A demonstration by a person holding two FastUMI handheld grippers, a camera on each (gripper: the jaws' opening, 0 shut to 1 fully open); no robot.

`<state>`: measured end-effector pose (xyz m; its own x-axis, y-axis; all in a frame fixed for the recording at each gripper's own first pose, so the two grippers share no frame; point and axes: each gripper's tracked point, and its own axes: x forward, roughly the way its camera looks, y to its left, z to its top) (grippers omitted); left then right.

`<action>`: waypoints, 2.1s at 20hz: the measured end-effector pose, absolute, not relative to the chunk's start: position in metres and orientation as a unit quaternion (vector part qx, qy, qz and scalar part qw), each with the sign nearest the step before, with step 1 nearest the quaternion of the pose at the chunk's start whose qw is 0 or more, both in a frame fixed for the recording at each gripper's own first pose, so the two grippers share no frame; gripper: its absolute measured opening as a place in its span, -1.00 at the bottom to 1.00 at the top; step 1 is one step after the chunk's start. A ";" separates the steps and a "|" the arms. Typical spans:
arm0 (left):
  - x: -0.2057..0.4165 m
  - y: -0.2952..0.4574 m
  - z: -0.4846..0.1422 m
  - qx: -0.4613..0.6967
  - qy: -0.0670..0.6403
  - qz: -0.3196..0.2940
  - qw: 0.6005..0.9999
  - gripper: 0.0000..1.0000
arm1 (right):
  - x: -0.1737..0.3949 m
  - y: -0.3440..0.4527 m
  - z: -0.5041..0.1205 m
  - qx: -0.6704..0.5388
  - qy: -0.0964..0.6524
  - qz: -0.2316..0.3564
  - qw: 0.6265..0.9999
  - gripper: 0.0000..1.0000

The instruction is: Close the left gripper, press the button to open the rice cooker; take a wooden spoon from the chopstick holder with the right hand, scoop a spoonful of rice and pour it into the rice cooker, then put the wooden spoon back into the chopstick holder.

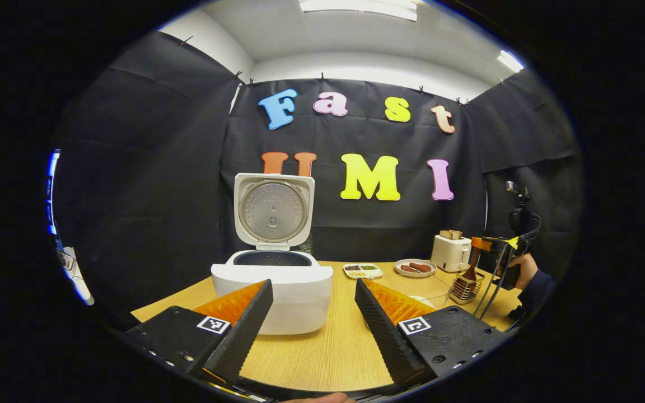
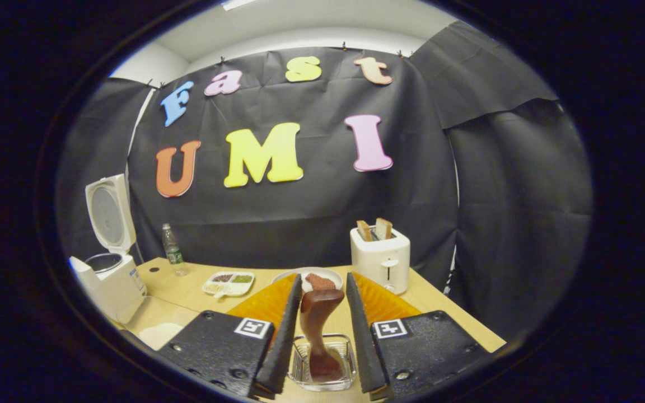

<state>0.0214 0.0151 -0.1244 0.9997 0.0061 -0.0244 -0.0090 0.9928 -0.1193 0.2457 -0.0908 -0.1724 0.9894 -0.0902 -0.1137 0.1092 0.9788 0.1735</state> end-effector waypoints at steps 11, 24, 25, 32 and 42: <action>0.084 0.064 -0.104 -0.074 0.024 0.029 0.997 0.88 | 0.165 -0.086 -0.122 0.072 0.041 -0.114 0.990 1.00; 0.174 0.092 -0.008 -0.041 -0.013 0.032 0.999 0.88 | 0.090 -0.018 -0.111 0.038 0.033 -0.037 0.998 1.00; 0.183 0.091 -0.003 -0.041 -0.012 0.025 0.999 0.88 | 0.087 -0.012 -0.111 0.041 0.035 -0.027 0.998 0.93; 0.260 0.112 0.035 -0.056 -0.019 0.021 0.998 0.88 | 0.079 0.005 -0.080 0.056 0.018 0.001 0.998 1.00; 0.372 0.158 0.034 -0.050 0.004 0.048 0.998 0.87 | 0.085 0.006 -0.068 0.099 -0.014 -0.007 0.995 1.00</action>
